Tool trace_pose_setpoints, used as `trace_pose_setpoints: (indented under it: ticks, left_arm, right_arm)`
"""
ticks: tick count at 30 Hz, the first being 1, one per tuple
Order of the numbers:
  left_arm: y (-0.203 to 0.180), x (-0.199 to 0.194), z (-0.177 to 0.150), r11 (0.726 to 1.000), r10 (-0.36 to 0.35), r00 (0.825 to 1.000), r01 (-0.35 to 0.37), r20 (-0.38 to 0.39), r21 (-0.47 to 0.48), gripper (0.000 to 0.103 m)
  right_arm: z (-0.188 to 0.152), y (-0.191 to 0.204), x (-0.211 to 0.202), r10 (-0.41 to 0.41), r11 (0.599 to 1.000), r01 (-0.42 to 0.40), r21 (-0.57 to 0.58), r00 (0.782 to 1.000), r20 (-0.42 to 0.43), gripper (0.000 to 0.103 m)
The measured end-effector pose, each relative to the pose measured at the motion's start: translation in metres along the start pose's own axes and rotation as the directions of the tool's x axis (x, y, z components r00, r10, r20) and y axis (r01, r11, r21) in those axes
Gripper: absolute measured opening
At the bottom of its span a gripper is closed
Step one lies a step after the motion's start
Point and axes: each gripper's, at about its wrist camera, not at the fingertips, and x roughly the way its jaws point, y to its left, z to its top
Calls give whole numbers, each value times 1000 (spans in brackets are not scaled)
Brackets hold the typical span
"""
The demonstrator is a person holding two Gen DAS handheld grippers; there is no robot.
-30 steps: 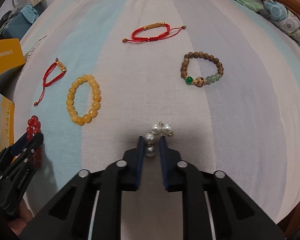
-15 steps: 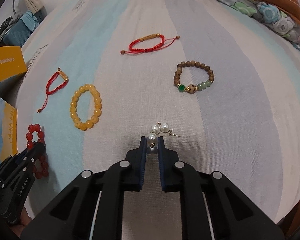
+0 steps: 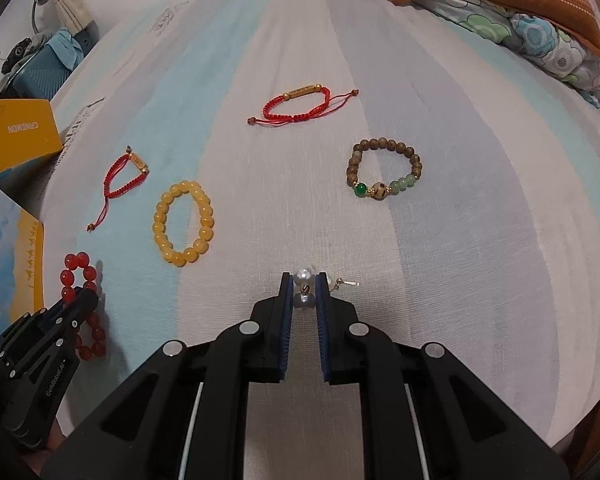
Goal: Organize jewelry
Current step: 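Carry the red bracelet and pearl earrings over the white box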
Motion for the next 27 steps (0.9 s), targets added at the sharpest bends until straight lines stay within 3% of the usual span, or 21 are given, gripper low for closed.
trace_pose_setpoints:
  ticks: [11, 27]
  left_arm:
    - [-6, -17, 3, 1000, -1, 1000, 1, 15, 7, 13]
    - [5, -71, -7, 1000, -7, 999, 7, 44, -2, 13]
  right_arm:
    - [3, 4, -9, -4, 1000, 5, -8, 1000, 18, 11]
    - [-5, 16, -49, -1, 1000, 2, -20, 1000, 30, 11]
